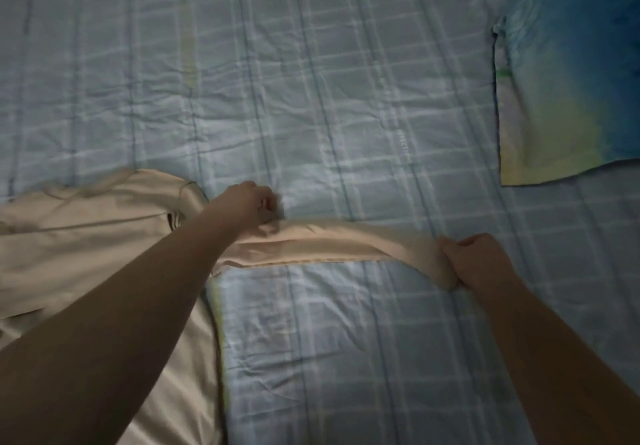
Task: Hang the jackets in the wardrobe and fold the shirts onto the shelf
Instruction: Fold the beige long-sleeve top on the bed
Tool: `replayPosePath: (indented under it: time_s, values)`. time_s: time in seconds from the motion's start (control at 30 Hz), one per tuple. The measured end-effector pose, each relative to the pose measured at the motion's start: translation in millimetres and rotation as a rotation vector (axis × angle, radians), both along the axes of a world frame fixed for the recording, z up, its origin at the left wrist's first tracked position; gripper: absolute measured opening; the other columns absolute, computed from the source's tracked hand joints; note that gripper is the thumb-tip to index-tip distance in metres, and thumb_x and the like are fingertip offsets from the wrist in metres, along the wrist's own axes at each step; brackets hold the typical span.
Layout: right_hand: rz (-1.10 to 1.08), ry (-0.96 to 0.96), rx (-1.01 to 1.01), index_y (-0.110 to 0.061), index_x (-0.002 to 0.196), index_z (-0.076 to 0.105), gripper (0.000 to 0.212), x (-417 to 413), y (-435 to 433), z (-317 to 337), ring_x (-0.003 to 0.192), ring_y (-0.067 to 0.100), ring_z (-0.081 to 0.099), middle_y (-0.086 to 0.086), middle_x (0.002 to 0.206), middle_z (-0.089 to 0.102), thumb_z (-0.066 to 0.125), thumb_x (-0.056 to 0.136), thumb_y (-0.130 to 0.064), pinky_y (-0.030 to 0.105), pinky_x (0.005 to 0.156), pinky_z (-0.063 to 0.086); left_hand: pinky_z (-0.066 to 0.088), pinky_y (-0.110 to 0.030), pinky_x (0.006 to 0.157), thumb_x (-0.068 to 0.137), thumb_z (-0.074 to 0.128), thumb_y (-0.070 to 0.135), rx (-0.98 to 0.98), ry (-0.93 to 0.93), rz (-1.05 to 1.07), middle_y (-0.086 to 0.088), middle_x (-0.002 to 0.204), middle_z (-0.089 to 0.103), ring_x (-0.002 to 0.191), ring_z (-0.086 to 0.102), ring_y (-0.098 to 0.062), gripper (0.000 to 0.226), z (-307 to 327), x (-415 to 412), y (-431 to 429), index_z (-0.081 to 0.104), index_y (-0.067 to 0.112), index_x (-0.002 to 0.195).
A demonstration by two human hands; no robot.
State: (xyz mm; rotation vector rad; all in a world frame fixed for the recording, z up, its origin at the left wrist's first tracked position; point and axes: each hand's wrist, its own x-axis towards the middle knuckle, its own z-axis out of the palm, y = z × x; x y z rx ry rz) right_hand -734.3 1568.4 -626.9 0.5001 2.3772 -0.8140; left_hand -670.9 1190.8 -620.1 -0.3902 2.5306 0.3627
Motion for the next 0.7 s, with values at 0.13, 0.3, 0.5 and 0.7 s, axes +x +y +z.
replayPosePath:
  time_s: [0.13, 0.3, 0.5, 0.7]
  values:
    - [0.15, -0.086, 0.19, -0.002, 0.118, 0.049, 0.042, -1, -10, 3, 0.114, 0.042, 0.056, 0.027, 0.122, 0.058, 0.066, 0.09, -0.028, 0.038, 0.086, 0.043, 0.045, -0.036, 0.083, 0.084, 0.073, 0.027, 0.005, -0.002, -0.082, 0.002, 0.09, 0.048, 0.094, 0.058, -0.03, 0.013, -2, 10, -13, 0.064, 0.023, 0.092]
    - [0.237, -0.037, 0.258, -0.003, 0.116, 0.051, 0.03, 3, -17, 11, 0.113, 0.042, 0.057, 0.027, 0.12, 0.059, 0.06, 0.088, -0.011, 0.039, 0.089, 0.045, 0.038, -0.029, 0.076, 0.088, 0.061, 0.01, -0.045, -0.019, -0.071, -0.001, 0.094, 0.05, 0.097, 0.059, -0.031, 0.014, -5, 22, -29, 0.063, 0.019, 0.098]
    - [0.312, 0.151, 0.295, 0.003, 0.099, 0.063, 0.014, 25, -17, 2, 0.099, 0.044, 0.058, 0.028, 0.104, 0.061, 0.057, 0.09, -0.006, 0.043, 0.084, 0.047, 0.047, -0.033, 0.082, 0.088, 0.058, 0.016, -0.23, -0.132, -0.117, -0.003, 0.108, 0.062, 0.102, 0.062, -0.028, 0.021, -1, 31, -42, 0.064, 0.029, 0.103]
    - [0.018, 0.395, 0.065, -0.015, 0.098, 0.045, 0.003, 44, -18, 5, 0.078, 0.03, 0.049, 0.012, 0.089, 0.053, 0.045, 0.099, -0.012, 0.035, 0.068, 0.034, 0.048, -0.031, 0.076, 0.088, 0.066, 0.016, -0.11, -0.131, -0.035, -0.005, 0.101, 0.069, 0.095, 0.065, -0.027, 0.009, -4, 39, -64, 0.068, 0.02, 0.095]
